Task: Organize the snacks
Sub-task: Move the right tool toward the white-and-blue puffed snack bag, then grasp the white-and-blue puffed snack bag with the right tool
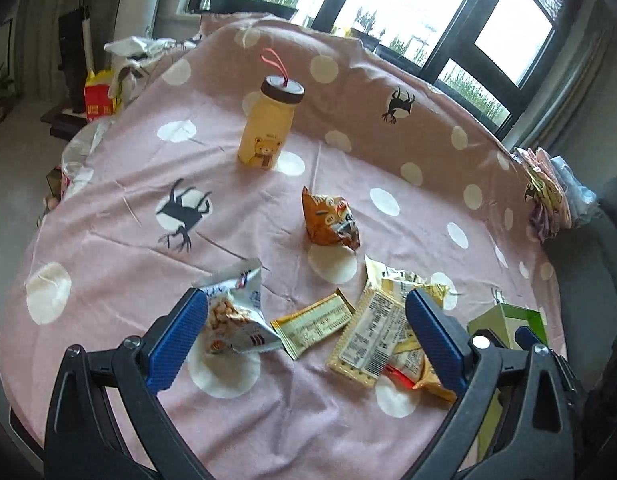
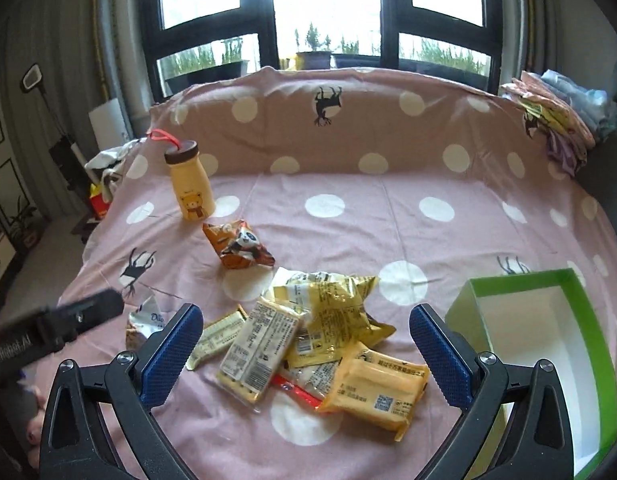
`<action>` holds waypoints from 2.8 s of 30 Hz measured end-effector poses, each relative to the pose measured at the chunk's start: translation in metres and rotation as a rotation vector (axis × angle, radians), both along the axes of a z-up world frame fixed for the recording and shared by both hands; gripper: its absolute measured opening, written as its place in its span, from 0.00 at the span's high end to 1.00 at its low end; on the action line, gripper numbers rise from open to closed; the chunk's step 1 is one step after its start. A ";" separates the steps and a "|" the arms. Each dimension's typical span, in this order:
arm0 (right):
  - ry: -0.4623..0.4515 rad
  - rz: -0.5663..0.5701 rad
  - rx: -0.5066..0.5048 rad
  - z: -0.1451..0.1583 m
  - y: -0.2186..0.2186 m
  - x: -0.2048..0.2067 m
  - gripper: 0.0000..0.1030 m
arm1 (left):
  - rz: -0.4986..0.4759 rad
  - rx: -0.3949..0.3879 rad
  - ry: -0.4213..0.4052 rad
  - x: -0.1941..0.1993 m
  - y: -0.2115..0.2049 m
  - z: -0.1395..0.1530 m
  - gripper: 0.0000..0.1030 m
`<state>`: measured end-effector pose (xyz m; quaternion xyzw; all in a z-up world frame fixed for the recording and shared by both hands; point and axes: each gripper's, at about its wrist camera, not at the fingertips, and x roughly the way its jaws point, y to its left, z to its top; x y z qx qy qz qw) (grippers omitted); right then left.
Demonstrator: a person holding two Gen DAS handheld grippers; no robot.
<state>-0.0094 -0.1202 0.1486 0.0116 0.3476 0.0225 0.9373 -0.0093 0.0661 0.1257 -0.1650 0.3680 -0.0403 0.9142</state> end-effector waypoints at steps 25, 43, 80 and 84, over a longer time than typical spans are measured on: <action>0.063 -0.012 0.155 -0.028 -0.016 -0.008 0.00 | 0.035 0.103 0.028 -0.017 -0.002 -0.025 0.08; 0.102 -0.020 0.130 -0.034 -0.010 -0.005 0.00 | -0.043 0.095 0.078 -0.014 -0.016 -0.033 0.07; 0.330 0.308 0.325 -0.044 0.076 0.054 0.33 | 0.036 -0.191 0.343 0.023 0.046 -0.092 0.22; 0.432 0.364 0.327 -0.060 0.112 0.091 0.33 | 0.041 -0.228 0.344 0.025 0.054 -0.096 0.22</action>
